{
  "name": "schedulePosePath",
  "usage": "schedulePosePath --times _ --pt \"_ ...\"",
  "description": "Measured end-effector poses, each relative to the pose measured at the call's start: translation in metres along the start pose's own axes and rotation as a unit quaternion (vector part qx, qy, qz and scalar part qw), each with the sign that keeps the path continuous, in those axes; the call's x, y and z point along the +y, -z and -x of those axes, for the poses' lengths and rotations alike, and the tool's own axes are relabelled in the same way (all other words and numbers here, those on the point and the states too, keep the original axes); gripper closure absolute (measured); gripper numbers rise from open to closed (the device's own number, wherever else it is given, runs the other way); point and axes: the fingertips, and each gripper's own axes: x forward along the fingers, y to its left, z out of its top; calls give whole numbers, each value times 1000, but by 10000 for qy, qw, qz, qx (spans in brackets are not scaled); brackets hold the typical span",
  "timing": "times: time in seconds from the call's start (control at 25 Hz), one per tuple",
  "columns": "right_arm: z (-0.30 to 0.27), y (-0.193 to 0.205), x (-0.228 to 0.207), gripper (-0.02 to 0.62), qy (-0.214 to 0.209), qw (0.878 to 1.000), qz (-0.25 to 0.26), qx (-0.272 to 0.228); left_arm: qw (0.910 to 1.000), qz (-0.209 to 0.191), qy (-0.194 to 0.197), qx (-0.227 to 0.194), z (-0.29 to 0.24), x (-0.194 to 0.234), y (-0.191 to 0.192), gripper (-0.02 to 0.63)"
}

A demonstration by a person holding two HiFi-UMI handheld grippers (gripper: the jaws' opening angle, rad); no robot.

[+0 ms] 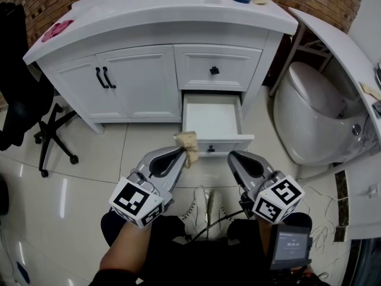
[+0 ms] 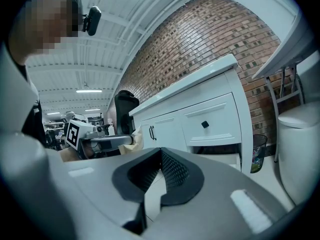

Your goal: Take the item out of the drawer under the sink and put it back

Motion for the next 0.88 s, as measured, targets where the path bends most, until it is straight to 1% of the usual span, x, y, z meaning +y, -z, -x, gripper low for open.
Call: schedulePosePath --times 0.2,0.56,0.72,0.88 --pt "0 0 -1 588 5 10000 4 -2 10000 5 22 58 -3 -1 5 595" --pt "-2 2 -3 588 -4 10000 -4 34 9999 -129 -35 109 -6 3 3 595" --pt "-2 3 -6 588 3 10000 -16 36 9996 -231 -85 135 -8 5 2 595" --pt "-4 4 -9 588 8 10000 -39 38 9987 -438 -153 200 -10 9 1 595"
